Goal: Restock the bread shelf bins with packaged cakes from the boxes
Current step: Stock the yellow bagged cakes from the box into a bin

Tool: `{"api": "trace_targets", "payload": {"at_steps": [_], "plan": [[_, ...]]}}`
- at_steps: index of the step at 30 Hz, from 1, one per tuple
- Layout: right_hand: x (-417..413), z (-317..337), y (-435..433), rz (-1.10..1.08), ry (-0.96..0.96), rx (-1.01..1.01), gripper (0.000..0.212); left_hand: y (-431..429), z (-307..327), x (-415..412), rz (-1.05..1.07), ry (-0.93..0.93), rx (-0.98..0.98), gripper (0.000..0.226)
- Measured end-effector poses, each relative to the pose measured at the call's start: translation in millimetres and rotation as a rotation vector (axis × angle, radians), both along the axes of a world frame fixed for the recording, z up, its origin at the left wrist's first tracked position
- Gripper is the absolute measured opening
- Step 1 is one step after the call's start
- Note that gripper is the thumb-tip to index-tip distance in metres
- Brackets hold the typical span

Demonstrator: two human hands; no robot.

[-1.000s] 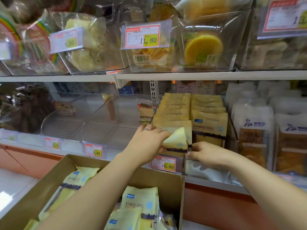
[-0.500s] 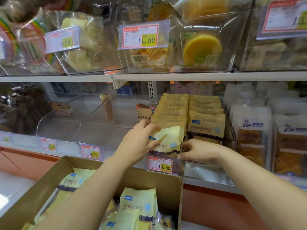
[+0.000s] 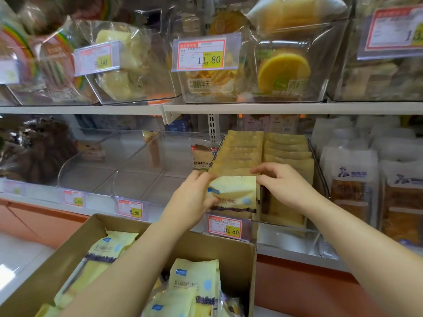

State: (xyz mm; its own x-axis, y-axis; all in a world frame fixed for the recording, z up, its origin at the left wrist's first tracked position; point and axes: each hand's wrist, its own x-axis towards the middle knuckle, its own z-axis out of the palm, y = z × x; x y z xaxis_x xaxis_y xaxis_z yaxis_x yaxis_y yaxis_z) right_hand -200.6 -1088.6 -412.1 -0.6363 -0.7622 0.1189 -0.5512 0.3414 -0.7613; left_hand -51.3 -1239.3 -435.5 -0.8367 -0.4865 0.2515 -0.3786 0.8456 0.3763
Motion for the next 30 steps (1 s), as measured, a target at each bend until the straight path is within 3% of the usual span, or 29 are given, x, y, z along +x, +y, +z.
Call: {"api": "trace_targets", "payload": {"at_steps": [5,7,9,12,16,20,24,27,30], "plan": [[-6.8,-3.3,-17.9,0.028,0.084,0.085,0.03,2.7,-3.9,-6.5,0.004,-0.129,-0.125,0.046],[-8.6,-4.9,-24.0,0.049,0.146,0.201,0.043,-1.9,0.1,-6.1,-0.026,-0.137,-0.099,0.047],[-7.7,-5.8,-27.1,0.06,0.202,0.271,0.036,-6.2,4.9,-3.9,-0.072,-0.151,-0.051,0.047],[-1.5,-5.2,-23.3,0.056,0.206,0.12,0.017,-8.2,12.5,1.6,-0.126,-0.151,-0.024,0.041],[3.1,-0.3,-18.1,0.047,0.186,-0.077,0.007,-8.2,17.8,2.7,-0.154,-0.123,-0.097,0.039],[-3.5,-9.9,-15.1,0.038,0.121,-0.058,0.009,-0.1,12.8,-5.5,-0.15,-0.194,-0.228,0.046],[-10.8,-22.0,-8.7,0.016,0.018,-0.03,0.014,5.6,-1.2,-14.0,-0.131,-0.237,-0.35,0.039],[-10.6,-23.8,-7.6,0.039,-0.03,-0.001,0.014,4.3,-4.0,-15.9,-0.098,-0.238,-0.366,0.036],[-8.6,-21.4,-6.7,0.036,-0.032,-0.014,0.024,5.3,-2.4,-11.1,-0.09,-0.23,-0.33,0.048]]}}
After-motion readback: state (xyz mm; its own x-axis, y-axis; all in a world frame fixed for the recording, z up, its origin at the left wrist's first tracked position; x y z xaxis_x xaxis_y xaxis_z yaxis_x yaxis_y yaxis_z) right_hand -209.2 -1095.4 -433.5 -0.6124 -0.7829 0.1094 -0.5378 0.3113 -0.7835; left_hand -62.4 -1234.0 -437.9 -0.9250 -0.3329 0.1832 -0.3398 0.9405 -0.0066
